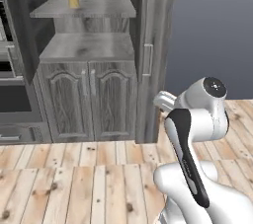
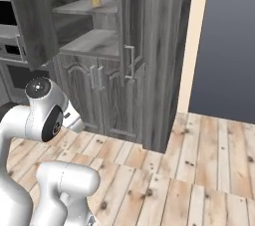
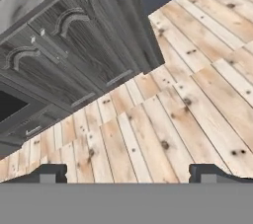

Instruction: Move the cutting board and knife to the sink. Then move spray from the cabinet to the counter.

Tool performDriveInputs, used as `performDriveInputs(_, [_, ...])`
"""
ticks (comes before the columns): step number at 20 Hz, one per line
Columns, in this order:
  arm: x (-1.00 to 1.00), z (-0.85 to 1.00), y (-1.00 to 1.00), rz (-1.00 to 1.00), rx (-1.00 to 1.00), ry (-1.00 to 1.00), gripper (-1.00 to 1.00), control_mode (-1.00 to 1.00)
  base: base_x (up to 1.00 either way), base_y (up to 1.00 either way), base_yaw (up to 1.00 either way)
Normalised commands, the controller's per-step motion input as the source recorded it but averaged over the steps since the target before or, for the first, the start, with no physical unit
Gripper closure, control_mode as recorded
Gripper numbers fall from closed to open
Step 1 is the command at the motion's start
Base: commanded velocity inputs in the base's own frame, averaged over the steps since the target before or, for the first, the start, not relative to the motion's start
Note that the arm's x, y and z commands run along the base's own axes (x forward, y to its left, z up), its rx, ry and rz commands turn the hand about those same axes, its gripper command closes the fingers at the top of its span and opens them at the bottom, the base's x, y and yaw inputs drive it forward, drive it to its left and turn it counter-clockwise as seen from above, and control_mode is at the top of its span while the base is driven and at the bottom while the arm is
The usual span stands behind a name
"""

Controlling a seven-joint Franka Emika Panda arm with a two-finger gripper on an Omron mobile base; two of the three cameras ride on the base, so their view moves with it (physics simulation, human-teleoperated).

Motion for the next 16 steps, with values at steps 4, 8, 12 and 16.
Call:
performDriveInputs(4, [0.00,0.00,0.00,0.00,0.00,0.00,-1.00,1.00,1.00,1.00,-0.07])
performDriveInputs(8, [0.00,0.00,0.00,0.00,0.00,0.00,-1.00,1.00,1.00,0.94,-0.05])
performDriveInputs(12, [0.00,0.00,0.00,0.00,0.00,0.00,-1.00,1.00,0.90,0.15,0.00])
performDriveInputs(16, [0.00,0.00,0.00,0.00,0.00,0.00,-1.00,1.00,0.92,0.26,-0.09])
